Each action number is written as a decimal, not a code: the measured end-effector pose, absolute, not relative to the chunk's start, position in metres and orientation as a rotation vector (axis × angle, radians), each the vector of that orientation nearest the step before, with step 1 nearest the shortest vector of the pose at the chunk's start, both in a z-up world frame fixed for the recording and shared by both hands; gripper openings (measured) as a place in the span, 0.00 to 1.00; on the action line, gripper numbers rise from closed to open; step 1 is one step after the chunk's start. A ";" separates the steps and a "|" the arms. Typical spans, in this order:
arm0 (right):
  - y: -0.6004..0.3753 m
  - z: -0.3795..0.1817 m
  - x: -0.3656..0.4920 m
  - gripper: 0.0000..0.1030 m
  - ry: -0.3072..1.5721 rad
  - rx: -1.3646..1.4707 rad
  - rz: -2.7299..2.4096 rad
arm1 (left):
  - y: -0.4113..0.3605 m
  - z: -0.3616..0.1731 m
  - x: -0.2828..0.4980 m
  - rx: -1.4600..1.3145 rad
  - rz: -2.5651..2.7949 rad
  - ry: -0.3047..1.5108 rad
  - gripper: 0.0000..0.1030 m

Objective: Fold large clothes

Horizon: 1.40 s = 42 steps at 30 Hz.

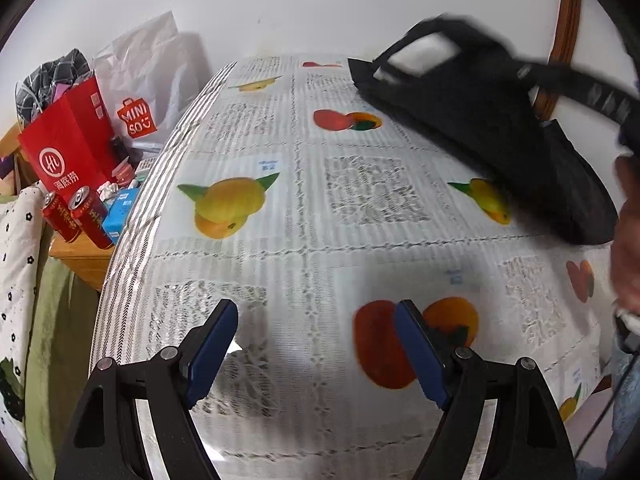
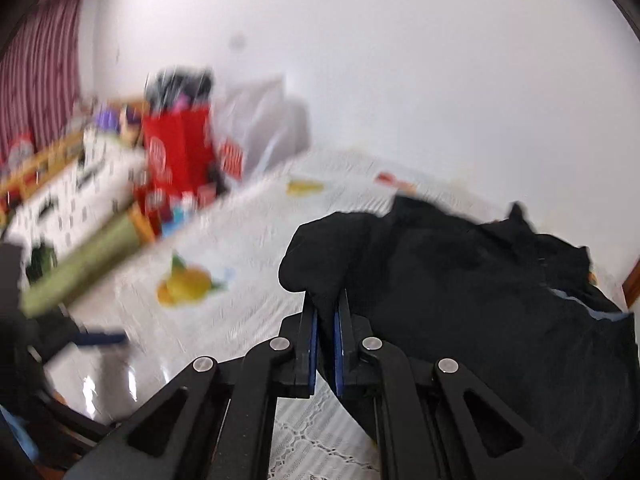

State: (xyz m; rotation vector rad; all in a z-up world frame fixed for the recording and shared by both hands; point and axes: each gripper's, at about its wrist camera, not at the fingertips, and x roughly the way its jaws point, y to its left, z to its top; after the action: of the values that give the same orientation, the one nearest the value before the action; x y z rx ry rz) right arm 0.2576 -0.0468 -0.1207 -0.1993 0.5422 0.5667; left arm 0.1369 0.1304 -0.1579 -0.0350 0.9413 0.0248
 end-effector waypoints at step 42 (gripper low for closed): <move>-0.455 -0.228 0.275 0.24 0.826 0.010 -0.041 | -0.117 -0.178 0.196 0.042 -0.303 0.897 0.43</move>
State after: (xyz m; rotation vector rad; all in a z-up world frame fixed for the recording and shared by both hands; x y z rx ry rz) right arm 0.2755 -0.4547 -0.2280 0.0101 0.8261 -0.0408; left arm 0.1961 -0.1173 -0.1783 0.0420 0.8974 -0.3025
